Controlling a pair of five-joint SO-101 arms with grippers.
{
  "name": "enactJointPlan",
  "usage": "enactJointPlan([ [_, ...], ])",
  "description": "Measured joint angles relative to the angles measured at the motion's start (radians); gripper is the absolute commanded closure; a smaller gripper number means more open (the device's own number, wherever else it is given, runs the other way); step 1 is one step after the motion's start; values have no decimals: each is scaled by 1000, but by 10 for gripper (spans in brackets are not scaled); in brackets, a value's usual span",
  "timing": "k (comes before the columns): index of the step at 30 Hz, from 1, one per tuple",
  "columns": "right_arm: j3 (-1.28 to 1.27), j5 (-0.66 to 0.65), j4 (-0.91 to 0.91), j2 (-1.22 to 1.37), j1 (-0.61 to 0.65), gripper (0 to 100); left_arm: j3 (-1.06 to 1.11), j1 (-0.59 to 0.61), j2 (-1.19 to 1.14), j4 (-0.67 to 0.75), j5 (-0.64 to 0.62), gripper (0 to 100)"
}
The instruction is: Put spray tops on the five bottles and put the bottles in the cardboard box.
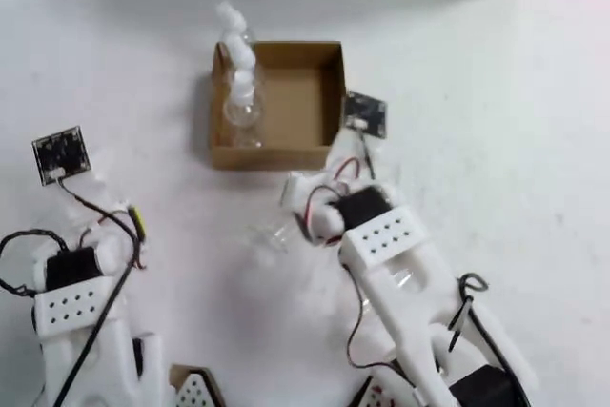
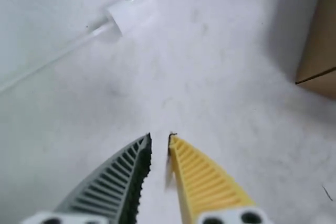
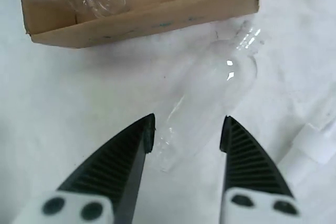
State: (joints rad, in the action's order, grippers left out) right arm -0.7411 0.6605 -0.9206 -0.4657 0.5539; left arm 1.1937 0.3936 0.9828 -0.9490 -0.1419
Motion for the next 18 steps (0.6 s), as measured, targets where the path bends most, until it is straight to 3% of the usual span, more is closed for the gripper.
enactJointPlan([
  [3, 0, 9, 0, 0, 12, 765, 0, -2, 0, 20, 28, 936],
  [8, 0, 14, 0, 0, 11, 787, 2, -2, -49, 63, 28, 936],
  [18, 0, 77, 15, 26, 3, 730, 2, -2, -232, 226, 28, 936],
])
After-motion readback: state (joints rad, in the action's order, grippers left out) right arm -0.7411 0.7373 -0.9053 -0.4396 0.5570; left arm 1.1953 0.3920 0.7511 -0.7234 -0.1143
